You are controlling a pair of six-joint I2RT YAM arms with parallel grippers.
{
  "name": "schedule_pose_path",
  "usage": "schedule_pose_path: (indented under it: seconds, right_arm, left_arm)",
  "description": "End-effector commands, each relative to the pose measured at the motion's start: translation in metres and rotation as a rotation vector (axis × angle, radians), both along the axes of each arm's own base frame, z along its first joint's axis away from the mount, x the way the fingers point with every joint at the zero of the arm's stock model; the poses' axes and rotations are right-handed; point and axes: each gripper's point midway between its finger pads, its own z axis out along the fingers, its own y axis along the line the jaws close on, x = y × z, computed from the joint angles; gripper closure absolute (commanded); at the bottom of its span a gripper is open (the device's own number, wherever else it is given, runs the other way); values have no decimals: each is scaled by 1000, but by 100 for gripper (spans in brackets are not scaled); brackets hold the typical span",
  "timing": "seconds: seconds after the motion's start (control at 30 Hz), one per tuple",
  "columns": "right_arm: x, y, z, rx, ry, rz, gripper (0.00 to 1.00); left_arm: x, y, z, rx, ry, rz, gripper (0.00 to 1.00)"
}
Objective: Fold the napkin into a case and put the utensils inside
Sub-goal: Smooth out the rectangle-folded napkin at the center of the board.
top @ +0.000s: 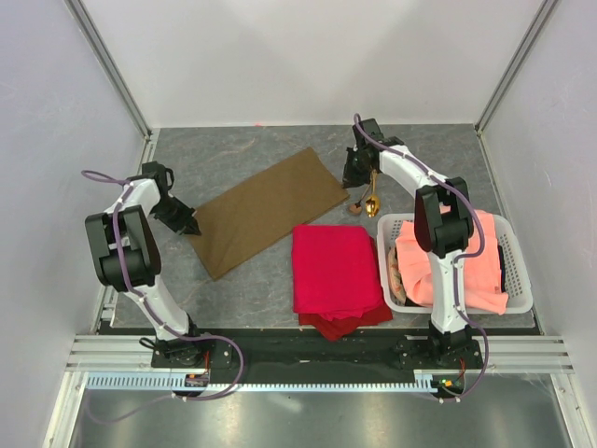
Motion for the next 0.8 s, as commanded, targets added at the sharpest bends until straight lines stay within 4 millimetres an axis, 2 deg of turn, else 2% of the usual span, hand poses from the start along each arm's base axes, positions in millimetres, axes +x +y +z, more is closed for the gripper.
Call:
schedule_pose_path:
  seconds: [0.0, 0.23, 0.4, 0.53, 0.67, 0.77]
  right_arm:
    - [1, 11, -5, 28, 11, 37, 100]
    - [-2, 21, -14, 60, 31, 65, 100]
    - [-6, 17, -27, 41, 56, 59, 100]
    - [-13, 7, -48, 7, 95, 49, 100]
    - [-18, -2, -54, -19, 112, 40, 100]
    - [-18, -3, -52, -24, 107, 51, 100]
  left_arm:
    - [17, 22, 0, 35, -28, 39, 98]
    - [27, 33, -3, 27, -34, 69, 98]
    - [32, 41, -10, 32, -20, 91, 98]
    - [31, 56, -24, 49, 15, 119, 98]
    - [33, 75, -34, 60, 42, 138, 98]
    - [34, 77, -33, 51, 40, 132, 98]
